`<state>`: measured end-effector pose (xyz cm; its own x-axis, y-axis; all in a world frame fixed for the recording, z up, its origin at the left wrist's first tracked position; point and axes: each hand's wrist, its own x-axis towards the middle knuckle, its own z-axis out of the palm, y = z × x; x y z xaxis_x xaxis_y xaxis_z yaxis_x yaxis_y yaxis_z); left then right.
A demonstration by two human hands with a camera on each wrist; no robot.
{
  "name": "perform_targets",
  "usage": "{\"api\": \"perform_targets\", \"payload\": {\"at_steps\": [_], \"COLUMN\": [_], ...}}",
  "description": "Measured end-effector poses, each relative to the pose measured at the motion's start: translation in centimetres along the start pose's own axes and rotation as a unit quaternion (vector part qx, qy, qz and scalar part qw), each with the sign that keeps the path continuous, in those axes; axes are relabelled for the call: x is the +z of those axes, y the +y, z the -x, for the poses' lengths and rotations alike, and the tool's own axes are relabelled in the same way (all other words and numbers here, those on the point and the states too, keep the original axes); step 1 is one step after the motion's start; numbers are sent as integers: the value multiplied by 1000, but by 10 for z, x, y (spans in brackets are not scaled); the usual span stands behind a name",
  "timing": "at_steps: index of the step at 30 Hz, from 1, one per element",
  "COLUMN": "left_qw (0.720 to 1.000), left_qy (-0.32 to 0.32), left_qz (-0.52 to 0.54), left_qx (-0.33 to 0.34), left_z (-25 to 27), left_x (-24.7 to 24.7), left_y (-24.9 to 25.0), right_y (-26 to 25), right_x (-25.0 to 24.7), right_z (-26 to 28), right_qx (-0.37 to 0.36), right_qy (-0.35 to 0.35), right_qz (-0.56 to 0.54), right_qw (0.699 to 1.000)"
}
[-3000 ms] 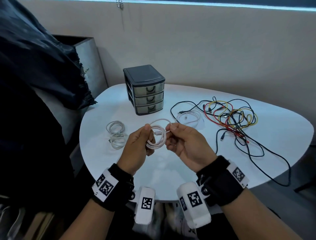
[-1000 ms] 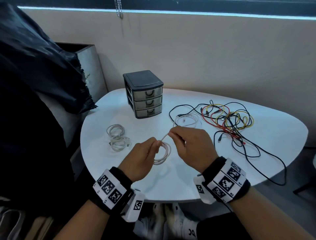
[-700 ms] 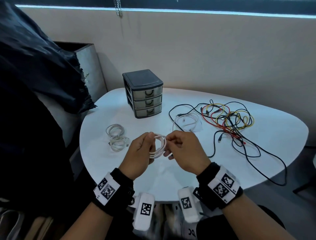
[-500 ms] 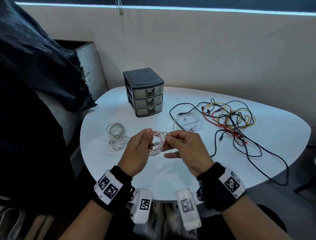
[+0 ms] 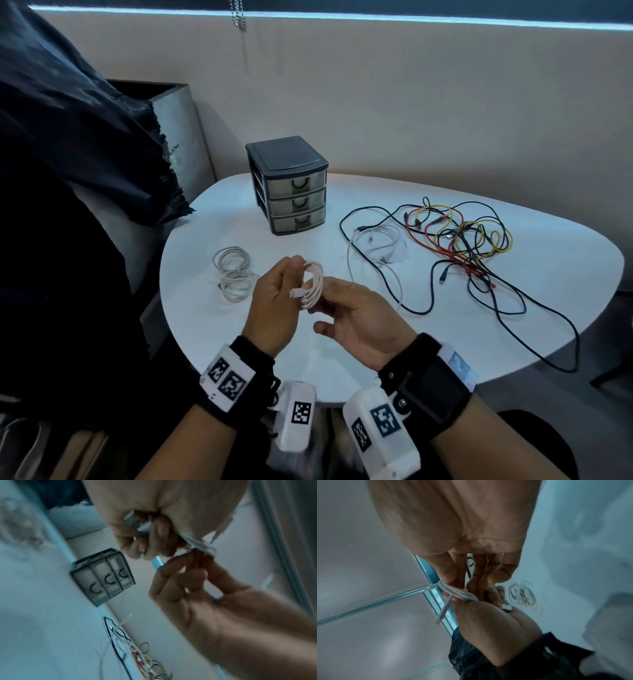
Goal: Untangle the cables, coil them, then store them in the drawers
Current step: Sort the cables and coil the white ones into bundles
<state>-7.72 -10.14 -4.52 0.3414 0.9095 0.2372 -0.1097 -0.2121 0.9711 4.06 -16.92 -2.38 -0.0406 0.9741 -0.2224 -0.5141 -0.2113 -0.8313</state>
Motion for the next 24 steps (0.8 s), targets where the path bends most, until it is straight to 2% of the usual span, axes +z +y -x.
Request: {"api": "perform_targets", "payload": {"at_steps": [2, 4, 6, 8, 10, 13, 15, 17, 19, 21, 22, 23, 24], "left_qw": [989, 965, 961, 989, 999, 984, 955, 927, 909, 897, 895, 895, 894], "left_qy": [34, 63, 50, 9, -19, -38, 0, 38, 66, 81, 81, 79, 73], "left_qz": [-129, -234, -249, -141, -33, 107, 199, 260, 283, 300, 305, 305, 306], "left_qx": [65, 104, 106, 48, -30, -139, -218, -268, -298, -314, -315, -317, -319], "left_z": [-2, -4, -5, -5, -3, 1, 0, -1, -3, -5, -7, -8, -9], "left_x": [1, 4, 9, 11, 9, 7, 8, 11, 14, 14, 13, 12, 11], "left_y": [-5, -8, -9, -9, -8, -8, -9, -9, -7, -4, -2, -1, 1], "right_y": [-1, -2, 0, 3, 5, 8, 13, 21, 27, 31, 31, 30, 29], "right_x": [-2, 1, 4, 4, 1, -7, -10, -11, -13, -14, -14, -16, -19], "right_z": [3, 6, 8, 7, 6, 4, 2, -2, -4, -5, -4, -4, -4], "right_qx": [-3, -17, -40, -62, -75, -97, -120, -172, -234, -262, -261, -256, -250], "right_qy": [-4, 6, 42, 96, 142, 165, 188, 237, 265, 261, 249, 234, 217], "right_qz": [-43, -86, -15, 145, 244, 305, 327, 377, 488, 602, 630, 639, 635], "right_qw": [999, 996, 998, 983, 957, 933, 918, 879, 798, 708, 688, 686, 698]}}
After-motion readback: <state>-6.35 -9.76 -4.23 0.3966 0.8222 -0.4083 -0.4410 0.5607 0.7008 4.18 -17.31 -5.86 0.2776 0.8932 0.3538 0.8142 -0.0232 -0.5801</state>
